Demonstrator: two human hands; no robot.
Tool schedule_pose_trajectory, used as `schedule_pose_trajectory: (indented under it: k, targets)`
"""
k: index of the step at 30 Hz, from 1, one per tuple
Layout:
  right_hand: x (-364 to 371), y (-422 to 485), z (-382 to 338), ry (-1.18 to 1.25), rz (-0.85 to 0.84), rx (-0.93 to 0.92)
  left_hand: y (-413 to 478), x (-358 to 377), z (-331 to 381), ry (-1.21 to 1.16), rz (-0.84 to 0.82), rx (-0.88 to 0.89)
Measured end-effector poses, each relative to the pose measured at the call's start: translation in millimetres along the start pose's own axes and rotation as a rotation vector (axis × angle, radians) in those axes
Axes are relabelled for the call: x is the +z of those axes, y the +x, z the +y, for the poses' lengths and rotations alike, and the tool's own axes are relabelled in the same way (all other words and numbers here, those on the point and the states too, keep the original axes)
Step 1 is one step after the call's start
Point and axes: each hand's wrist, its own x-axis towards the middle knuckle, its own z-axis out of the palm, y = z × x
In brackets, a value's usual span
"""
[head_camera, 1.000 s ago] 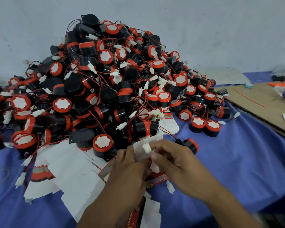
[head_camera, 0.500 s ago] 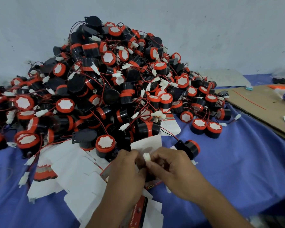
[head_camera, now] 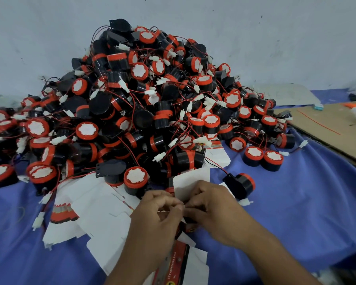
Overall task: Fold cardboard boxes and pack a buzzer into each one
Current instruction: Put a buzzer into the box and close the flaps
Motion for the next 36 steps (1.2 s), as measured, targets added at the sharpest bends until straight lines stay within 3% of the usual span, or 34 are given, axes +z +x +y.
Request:
schedule_pose_trajectory:
  k: [4,11,19,25,29,32,36]
  targets:
    - [4.3,1.2,-6.2,-0.057,0.037,-0.007,-5.4,4.7,0.0,0.156,0.107,0.125]
    - [4.7,-1.7,-10.3,-0.069,0.039,-0.073,-0.3,7.2,-6.0,0.202,0.156,0.143]
    - [-2.7,-5.8,-7.5,-0.031,0.017,0.058,0.2,9.1,-14.0,0.277,0.078,0.246]
    - [3.3,-10.8,-8.3,-0.069,0.066,-0.052,-1.8,11.0,-13.7,0.351,0.018,0.209]
    - [12.2,-13.7,-6.2,-0.065,0.129,-0.044,-2.8,12.7,-7.8,0.238,0.077,0.099]
    - [18.4,-14.0,-7.5,-0.082,0.159,-0.037,-2.1,13.2,-3.7,0.020,0.139,-0.049]
    - [17.0,-9.2,-13.4,-0.177,0.205,-0.081,-5.7,17.2,-6.3,-0.116,0.173,-0.018]
